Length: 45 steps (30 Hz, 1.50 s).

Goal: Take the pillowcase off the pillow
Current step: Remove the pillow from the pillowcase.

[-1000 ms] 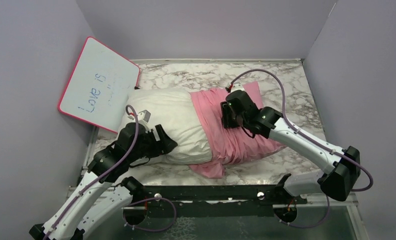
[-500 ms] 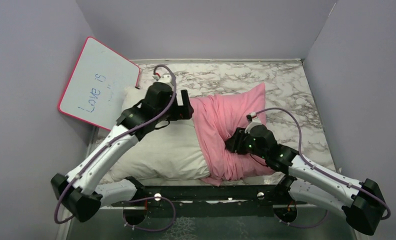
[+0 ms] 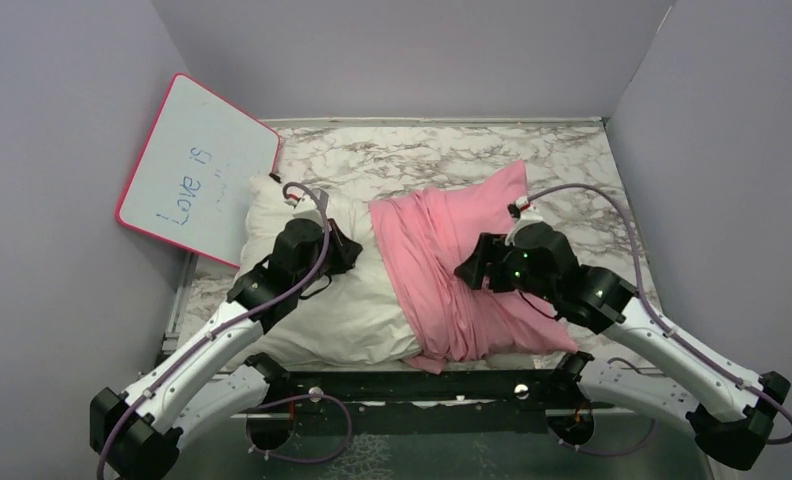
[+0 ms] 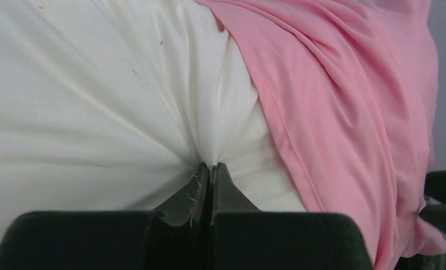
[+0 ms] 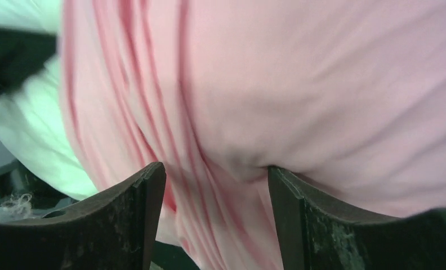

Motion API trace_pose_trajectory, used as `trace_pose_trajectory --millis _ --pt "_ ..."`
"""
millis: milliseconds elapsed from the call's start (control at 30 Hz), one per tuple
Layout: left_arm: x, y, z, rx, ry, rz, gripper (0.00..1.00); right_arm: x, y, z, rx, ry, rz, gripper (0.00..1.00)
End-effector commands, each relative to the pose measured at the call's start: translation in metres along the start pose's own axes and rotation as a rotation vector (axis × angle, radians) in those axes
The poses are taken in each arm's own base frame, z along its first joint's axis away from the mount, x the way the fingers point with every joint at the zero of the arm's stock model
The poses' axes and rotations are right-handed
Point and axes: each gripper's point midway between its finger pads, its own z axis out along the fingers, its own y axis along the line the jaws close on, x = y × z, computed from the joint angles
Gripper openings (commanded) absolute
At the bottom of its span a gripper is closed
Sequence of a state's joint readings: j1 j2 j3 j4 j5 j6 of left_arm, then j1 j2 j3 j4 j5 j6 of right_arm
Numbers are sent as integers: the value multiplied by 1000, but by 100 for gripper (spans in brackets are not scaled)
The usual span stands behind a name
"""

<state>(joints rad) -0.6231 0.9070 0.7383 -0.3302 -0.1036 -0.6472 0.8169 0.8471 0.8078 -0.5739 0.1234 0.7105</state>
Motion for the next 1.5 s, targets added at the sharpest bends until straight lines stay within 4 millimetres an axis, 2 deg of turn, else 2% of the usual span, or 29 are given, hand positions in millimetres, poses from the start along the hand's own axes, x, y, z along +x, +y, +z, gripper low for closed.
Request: trace_pose_trajectory --millis 0,67,133,233,333,467,567,633,733,767,833,867,967,1033,1100,1167,1267,1300,1333,1433,1467 --pt "78 8 -21 87 242 -71 0 -62 -5 -37 136 -146 -156 75" --pt "83 5 -30 131 238 -79 0 -97 1 -46 183 -229 -193 81" --pt "85 1 -37 171 241 -84 0 -124 4 -44 251 -274 -245 84" --pt "89 -2 -45 207 246 -91 0 -146 8 -21 310 -219 -311 86" --pt "90 0 -48 205 238 -104 0 -151 11 16 240 -107 -316 89" --pt "85 4 -53 184 211 -119 0 -122 9 66 162 71 -351 89" --pt "81 6 -57 174 183 -135 0 -95 -10 89 213 187 -342 74" --pt "80 8 -58 162 175 -146 0 -93 -26 91 297 182 -338 54" --pt "78 14 -57 125 161 -165 0 -118 -47 76 433 53 -347 28" --pt "77 17 -57 106 154 -171 0 -129 -52 68 478 4 -346 12" --pt "75 20 -56 83 139 -176 0 -148 -63 52 552 -73 -337 1" --pt "73 22 -56 73 132 -177 0 -157 -71 46 584 -101 -328 1" --pt "72 24 -58 57 126 -189 0 -180 -105 26 672 -146 -277 1" --pt "70 28 -58 35 106 -200 0 -189 -126 17 706 -145 -231 1" --pt "69 29 -58 33 102 -204 0 -195 -135 10 702 -152 -201 0" --pt "69 29 -58 36 101 -202 0 -200 -135 4 695 -170 -181 1" --pt "70 28 -58 38 107 -197 0 -206 -122 -1 642 -189 -158 1" --pt "70 27 -58 40 109 -195 0 -205 -113 1 590 -175 -151 1" --pt "70 27 -58 40 111 -195 0 -202 -98 8 501 -148 -152 5" --pt "70 28 -58 39 111 -192 0 -193 -49 20 230 -83 -131 48" --pt "70 28 -58 39 111 -190 0 -192 -37 21 164 -85 -117 56"
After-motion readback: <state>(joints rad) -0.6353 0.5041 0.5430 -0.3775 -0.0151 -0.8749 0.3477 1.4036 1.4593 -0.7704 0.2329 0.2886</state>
